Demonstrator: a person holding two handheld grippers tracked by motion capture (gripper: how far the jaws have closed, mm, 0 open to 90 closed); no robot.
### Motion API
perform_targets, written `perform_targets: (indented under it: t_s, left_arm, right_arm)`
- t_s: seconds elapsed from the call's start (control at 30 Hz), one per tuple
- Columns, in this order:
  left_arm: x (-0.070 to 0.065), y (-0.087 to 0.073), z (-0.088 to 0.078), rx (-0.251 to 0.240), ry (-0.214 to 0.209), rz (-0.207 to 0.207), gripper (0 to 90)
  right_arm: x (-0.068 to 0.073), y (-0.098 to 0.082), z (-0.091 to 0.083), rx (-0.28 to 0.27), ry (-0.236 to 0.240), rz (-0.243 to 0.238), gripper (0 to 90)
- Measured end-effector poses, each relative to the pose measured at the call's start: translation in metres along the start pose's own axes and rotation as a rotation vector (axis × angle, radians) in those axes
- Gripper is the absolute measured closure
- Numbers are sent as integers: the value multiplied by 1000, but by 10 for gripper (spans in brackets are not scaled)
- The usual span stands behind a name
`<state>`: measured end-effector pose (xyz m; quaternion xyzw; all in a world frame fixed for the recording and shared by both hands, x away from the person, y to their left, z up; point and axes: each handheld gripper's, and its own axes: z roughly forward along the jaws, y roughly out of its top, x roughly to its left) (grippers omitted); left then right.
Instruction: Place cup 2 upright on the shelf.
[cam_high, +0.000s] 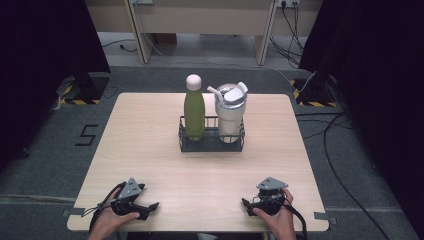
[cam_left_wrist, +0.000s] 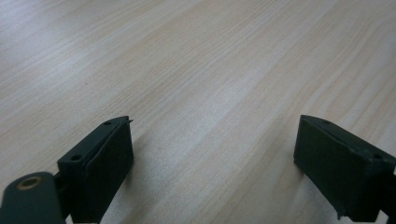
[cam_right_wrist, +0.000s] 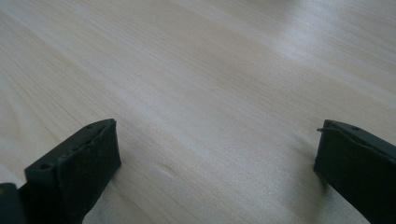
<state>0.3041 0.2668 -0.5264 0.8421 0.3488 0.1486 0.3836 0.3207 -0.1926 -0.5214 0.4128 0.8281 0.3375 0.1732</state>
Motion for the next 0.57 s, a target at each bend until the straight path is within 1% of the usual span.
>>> perform_targets:
  t_s: [0.37,0.57]
  left_arm:
    - [0,0,0,4,-5,5,94]
    - [0,0,1,13,-16,14,75]
  right_arm:
    - [0,0,0,0,0,0,4]
    - [0,0,0,0,1,0,4]
